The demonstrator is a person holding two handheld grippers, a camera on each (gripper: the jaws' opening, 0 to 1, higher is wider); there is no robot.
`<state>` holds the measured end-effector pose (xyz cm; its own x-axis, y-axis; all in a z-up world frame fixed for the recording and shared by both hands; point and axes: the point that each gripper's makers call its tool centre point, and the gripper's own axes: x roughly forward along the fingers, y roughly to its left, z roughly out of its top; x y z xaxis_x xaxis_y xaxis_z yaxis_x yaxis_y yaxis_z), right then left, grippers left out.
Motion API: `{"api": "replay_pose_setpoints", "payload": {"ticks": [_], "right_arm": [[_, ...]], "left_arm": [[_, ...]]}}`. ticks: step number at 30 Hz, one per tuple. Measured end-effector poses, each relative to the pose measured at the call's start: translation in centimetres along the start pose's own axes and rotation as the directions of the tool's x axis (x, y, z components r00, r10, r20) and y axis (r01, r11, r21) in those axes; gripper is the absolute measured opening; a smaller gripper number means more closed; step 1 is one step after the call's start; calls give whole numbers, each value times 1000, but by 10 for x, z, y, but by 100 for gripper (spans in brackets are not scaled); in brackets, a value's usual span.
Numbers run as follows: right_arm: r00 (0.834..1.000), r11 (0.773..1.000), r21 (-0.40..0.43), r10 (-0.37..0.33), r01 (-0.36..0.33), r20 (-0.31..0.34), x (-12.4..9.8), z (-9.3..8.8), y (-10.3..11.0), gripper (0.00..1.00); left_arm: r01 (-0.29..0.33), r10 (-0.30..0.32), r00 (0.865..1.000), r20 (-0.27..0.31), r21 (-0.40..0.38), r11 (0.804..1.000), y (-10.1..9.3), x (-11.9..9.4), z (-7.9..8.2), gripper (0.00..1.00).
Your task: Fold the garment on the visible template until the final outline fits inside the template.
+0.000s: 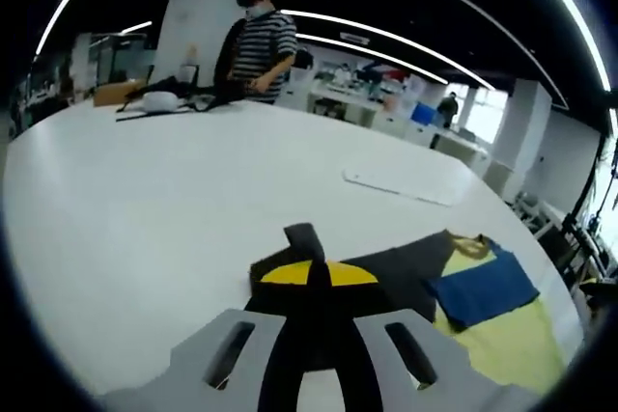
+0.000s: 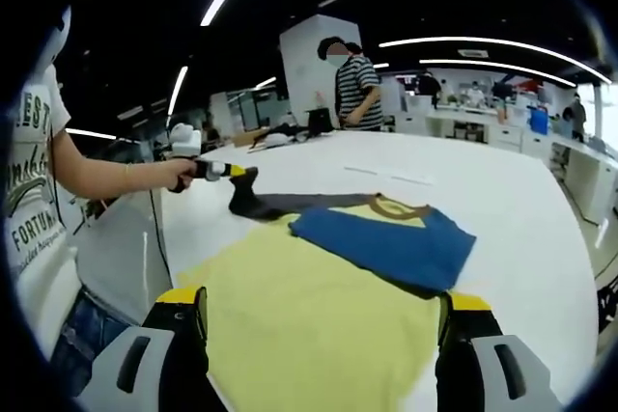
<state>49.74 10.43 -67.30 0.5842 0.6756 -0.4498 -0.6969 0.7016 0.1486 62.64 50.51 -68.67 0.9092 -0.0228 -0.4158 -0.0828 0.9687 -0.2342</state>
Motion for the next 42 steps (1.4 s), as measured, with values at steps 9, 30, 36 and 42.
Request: {"api": "replay_pose_setpoints", "payload": {"ticks": [9,30,36,42], "right_arm": [[1000,1000,-10,7,-7,-10,0,-4,2,99],[999,1000,-19,24,-25,-43,2,-13,12,99],[999,999,-16,28,-28,-39,3,-13,13,99],[999,1000,-13,28,-28,-44,3,-15,14,99]], "left_arm": [[50,-50,999,4,-4,999,-20,8,5,1],[165,-165,986,8,-13,986,-80,23,12,1],[193,-193,981,11,-4,981,-98,26,12,1],[215,-215,977,7,-12,976,-116,29,11,1]]}}
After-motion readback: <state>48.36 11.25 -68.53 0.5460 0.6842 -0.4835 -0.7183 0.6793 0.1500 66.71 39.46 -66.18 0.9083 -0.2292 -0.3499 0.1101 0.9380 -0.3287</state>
